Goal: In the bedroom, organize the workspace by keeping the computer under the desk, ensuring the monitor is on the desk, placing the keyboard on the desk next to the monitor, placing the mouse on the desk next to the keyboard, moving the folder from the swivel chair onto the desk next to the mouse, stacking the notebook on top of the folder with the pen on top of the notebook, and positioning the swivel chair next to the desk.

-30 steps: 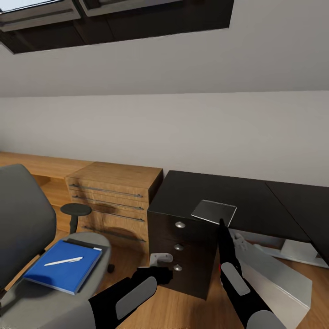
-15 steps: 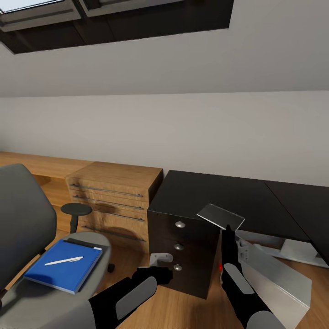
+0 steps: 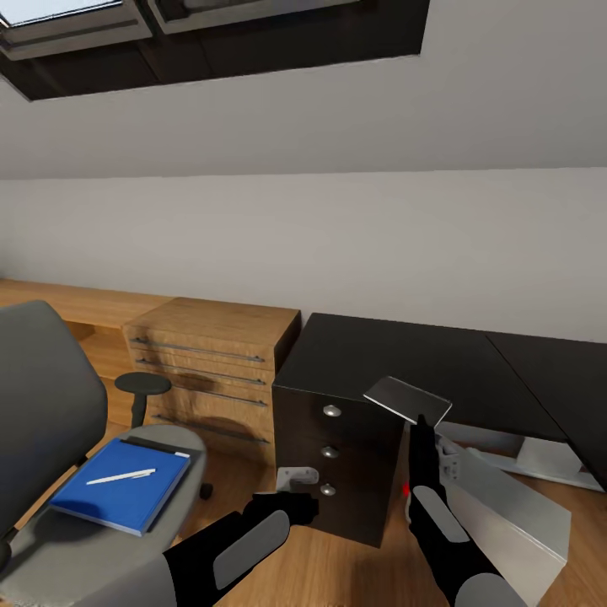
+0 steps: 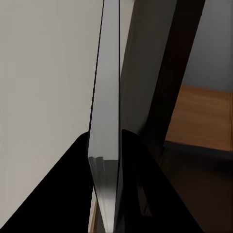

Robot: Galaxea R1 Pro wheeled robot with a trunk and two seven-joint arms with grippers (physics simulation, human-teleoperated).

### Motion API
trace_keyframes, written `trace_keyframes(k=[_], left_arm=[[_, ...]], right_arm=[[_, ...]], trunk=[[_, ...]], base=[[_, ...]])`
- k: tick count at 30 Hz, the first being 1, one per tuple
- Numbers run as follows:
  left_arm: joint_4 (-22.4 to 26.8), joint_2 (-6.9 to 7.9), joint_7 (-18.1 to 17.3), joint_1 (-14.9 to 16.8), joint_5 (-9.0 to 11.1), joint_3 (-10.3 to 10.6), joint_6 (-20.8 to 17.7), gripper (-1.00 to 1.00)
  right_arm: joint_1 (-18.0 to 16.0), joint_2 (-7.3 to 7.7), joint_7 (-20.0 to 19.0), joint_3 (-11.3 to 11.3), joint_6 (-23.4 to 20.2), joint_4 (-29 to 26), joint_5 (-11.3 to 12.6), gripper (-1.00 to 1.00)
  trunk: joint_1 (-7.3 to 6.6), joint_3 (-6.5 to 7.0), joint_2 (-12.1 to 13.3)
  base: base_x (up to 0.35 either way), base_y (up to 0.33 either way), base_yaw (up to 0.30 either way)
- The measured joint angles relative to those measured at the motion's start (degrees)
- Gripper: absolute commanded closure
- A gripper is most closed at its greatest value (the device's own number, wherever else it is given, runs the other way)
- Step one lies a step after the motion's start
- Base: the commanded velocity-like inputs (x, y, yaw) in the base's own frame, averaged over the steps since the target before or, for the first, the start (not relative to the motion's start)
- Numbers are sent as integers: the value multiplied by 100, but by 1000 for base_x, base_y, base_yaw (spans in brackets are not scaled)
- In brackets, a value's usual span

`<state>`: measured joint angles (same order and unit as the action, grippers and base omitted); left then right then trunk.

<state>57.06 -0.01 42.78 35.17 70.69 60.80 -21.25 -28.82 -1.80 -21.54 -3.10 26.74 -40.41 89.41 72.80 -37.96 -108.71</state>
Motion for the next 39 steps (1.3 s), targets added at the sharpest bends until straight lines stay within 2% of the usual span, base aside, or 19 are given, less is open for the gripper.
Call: trace_keyframes(k=[25, 39], left_arm=[[0, 0, 0, 0, 2, -1, 0, -100], [0, 1, -1, 0, 9, -8, 0, -100]], right_arm=[[1, 0, 71, -5, 3, -37, -30, 100], [0, 0, 104, -5, 2, -52, -34, 100]], trunk=[[-2, 0, -1], [-2, 0, -1]], base=[[-12, 0, 0], [62, 0, 0]])
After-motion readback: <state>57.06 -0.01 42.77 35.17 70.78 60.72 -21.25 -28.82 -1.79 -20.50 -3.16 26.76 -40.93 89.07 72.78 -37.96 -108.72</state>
